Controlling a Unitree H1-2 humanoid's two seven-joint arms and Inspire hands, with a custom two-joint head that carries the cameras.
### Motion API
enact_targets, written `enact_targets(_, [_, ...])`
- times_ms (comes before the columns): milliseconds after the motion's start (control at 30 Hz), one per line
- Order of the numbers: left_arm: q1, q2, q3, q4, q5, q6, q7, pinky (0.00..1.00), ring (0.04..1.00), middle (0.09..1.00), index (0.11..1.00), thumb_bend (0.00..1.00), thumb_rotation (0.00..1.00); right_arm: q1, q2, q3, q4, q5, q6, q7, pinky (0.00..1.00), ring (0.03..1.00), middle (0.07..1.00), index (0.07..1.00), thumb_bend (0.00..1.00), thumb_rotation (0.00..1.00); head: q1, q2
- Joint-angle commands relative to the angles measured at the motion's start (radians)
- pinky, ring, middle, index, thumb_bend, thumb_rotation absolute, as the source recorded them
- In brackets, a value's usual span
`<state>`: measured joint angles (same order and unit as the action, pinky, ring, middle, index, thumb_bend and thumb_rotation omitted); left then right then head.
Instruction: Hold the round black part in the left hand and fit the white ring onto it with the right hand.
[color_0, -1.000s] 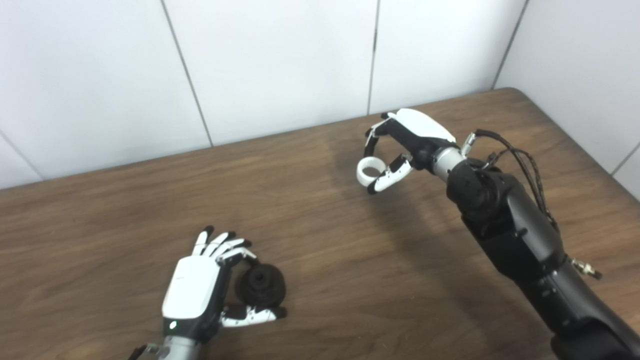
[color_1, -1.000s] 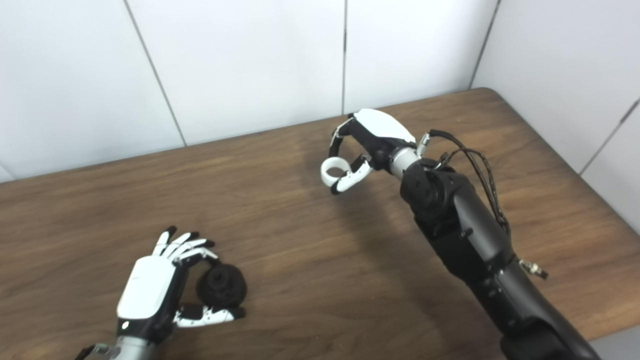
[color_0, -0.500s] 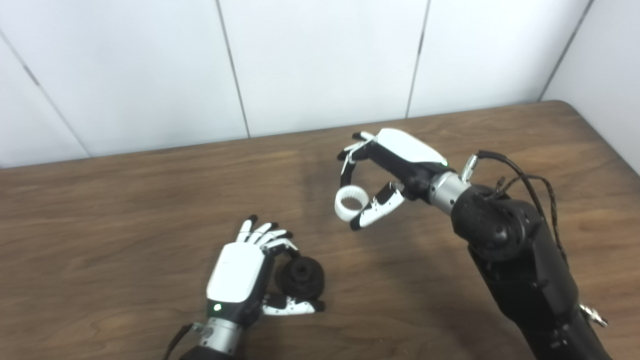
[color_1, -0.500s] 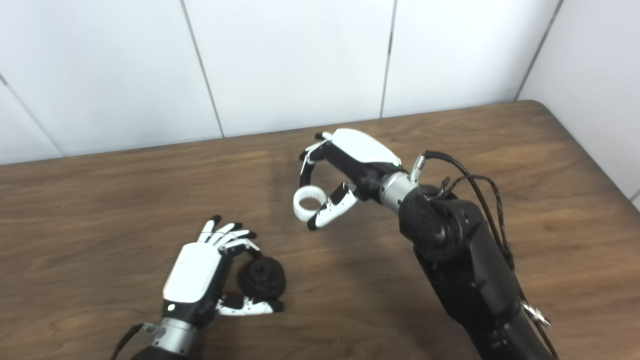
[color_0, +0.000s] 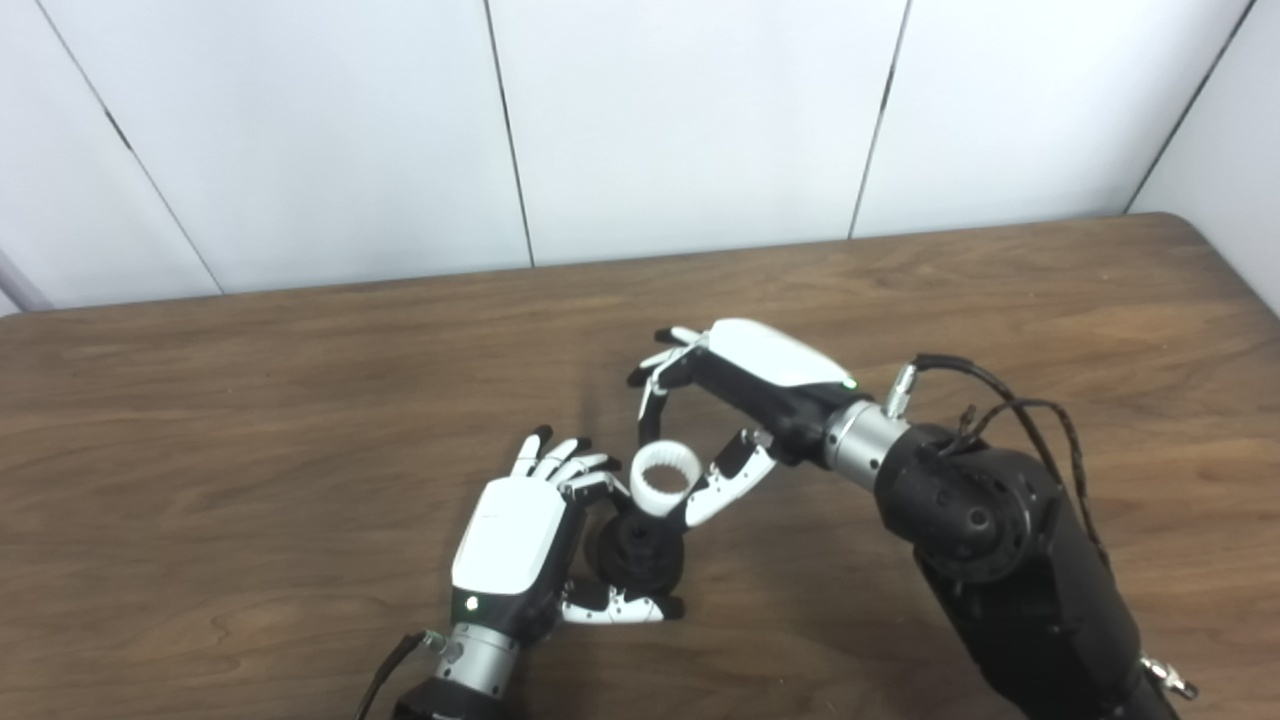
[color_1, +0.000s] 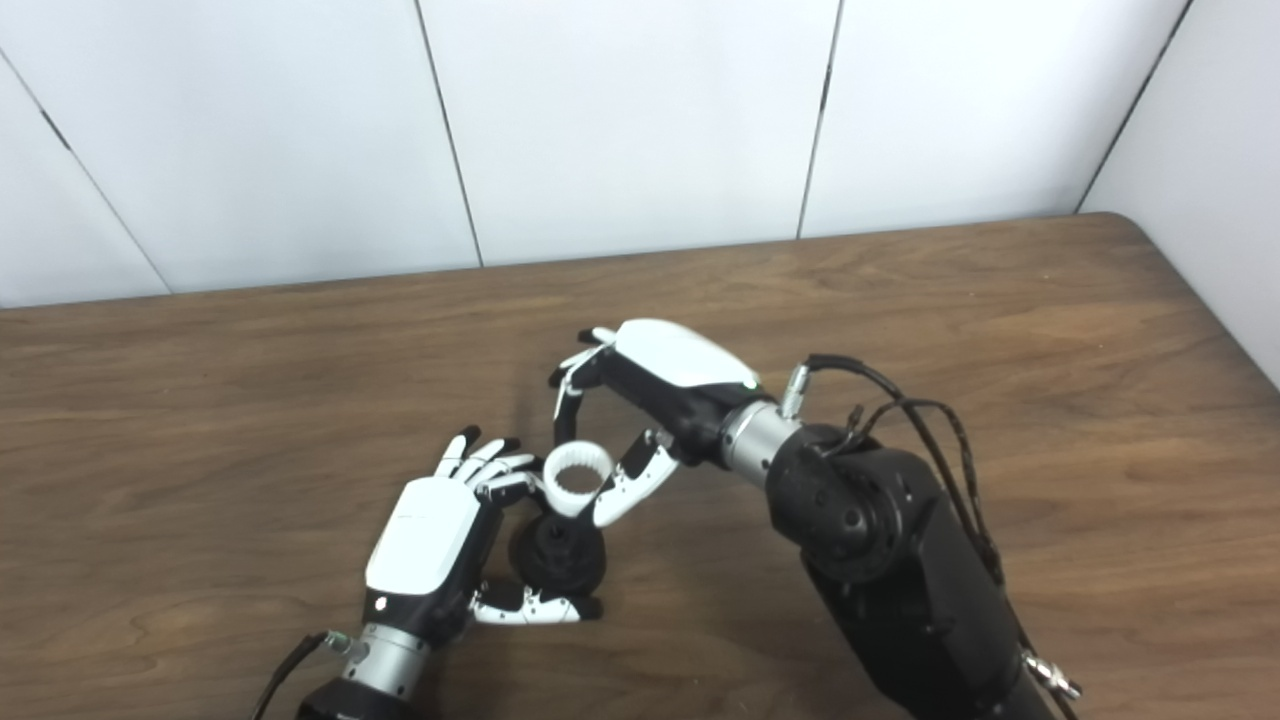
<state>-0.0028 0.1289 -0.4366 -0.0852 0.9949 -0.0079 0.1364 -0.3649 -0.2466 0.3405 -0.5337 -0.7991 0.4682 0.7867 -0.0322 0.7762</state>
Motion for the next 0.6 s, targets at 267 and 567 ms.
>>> enact_targets(267, [0.017, -0.011, -0.016, 0.0, 0.027, 0.009, 0.017, 1.0, 0.888, 0.784, 0.485, 0.52, 0.06, 0.011, 0.01, 0.036, -0.005, -0.005, -0.025, -0.032, 1.0, 0.994, 0.84, 0.484, 0.52, 0.13, 0.004, 0.012])
enact_targets(567, [0.014, -0.014, -0.015, 0.002, 0.026, 0.01, 0.015, 1.0, 0.889, 0.784, 0.484, 0.52, 0.06, 0.023, 0.007, 0.044, 0.015, 0.004, -0.029, -0.044, 1.0, 1.0, 0.841, 0.484, 0.52, 0.13, 0.002, 0.016])
